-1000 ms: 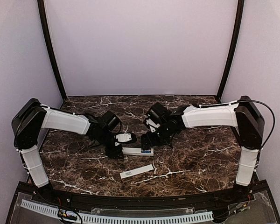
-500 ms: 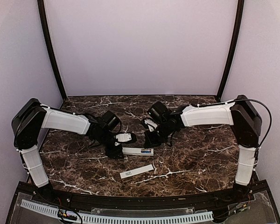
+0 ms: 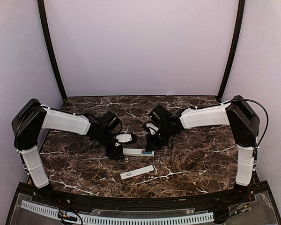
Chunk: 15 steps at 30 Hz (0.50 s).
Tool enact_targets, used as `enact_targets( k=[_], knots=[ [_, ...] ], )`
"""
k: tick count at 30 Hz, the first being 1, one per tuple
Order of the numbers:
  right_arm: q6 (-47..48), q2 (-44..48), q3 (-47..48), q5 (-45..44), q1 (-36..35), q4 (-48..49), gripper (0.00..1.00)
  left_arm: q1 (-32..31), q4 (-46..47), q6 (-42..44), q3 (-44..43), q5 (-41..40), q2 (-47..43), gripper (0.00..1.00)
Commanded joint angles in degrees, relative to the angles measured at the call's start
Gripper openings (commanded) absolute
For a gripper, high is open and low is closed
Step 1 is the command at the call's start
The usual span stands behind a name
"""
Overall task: Load the batteries into the remote control
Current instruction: Press the battery in the battery compartment.
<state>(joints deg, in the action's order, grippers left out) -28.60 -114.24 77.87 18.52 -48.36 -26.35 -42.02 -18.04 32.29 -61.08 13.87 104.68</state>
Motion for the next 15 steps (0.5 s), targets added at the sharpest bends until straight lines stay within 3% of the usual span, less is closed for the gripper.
enact_targets(
  k=[1, 7, 12, 15],
  knots=[
    [0.9, -0.3, 0.9, 0.2, 0.3, -0.6, 0.0, 0.0, -3.6, -1.3, -2.1, 1.1, -0.5, 0.55],
    [9.0, 5.7, 0.5, 3.7, -0.2, 3.7, 0.02, 0.0, -3.7, -3.7, -3.4, -1.5, -5.6, 0.58],
    [25.4, 10.9, -1.8, 7.9, -3.9, 6.1, 0.5, 1.1, -6.0, -11.0, -6.7, -6.7, -11.4, 0.65],
    [34.8, 10.3, 0.3, 6.2, -6.7, 1.2, 0.64, 3.4, -9.0, -16.8, -10.4, -8.5, -13.7, 0.71]
  ],
)
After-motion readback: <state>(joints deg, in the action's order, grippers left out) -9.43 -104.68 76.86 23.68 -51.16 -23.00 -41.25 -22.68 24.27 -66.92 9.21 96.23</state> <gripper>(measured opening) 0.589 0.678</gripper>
